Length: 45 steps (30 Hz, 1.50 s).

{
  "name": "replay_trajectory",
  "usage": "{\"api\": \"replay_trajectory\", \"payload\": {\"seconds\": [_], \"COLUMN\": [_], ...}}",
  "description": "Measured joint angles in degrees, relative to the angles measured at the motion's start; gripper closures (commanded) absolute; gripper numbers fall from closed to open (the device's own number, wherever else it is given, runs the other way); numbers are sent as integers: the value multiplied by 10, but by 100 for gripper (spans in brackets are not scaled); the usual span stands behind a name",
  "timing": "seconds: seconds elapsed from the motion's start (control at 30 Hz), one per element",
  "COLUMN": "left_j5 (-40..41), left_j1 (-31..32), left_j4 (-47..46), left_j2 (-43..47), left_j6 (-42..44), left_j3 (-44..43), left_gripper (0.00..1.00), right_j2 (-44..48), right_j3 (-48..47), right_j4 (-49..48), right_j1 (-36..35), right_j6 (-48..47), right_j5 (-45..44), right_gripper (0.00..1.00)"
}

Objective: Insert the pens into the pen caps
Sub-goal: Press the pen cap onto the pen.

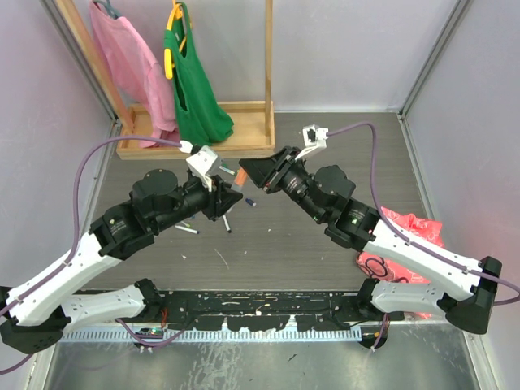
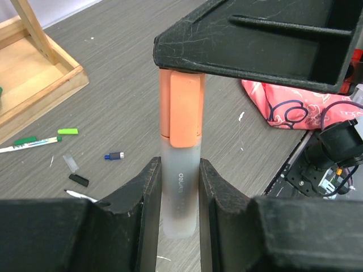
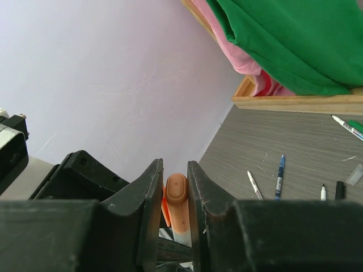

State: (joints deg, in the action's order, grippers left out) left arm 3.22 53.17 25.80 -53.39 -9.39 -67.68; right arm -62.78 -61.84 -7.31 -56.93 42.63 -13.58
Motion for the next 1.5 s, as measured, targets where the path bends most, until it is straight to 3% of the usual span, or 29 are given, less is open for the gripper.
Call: {"api": "replay_trajectory", "payload": {"seconds": [0.67, 0.93, 1.37, 1.5], "left_j5": [-26, -26, -59, -64], "left_j1": [6, 6, 7, 7], "left_j4": [94, 119, 39, 3], "left_j2": [2, 3, 15, 20], "left_j6": [3, 11, 10, 7], "left_j3": [-16, -15, -16, -15], "left_gripper": [100, 100, 100, 100], "right_j2": [10, 5, 23, 24], "right_j3": [96, 108, -19, -63], "right_j4": [-79, -94, 52, 97], "right_j1": [-97, -118, -116, -100], "right_j6": [46, 63, -9, -37], "right_j5": [-144, -164, -157, -143], "right_gripper": [100, 100, 97, 90]}}
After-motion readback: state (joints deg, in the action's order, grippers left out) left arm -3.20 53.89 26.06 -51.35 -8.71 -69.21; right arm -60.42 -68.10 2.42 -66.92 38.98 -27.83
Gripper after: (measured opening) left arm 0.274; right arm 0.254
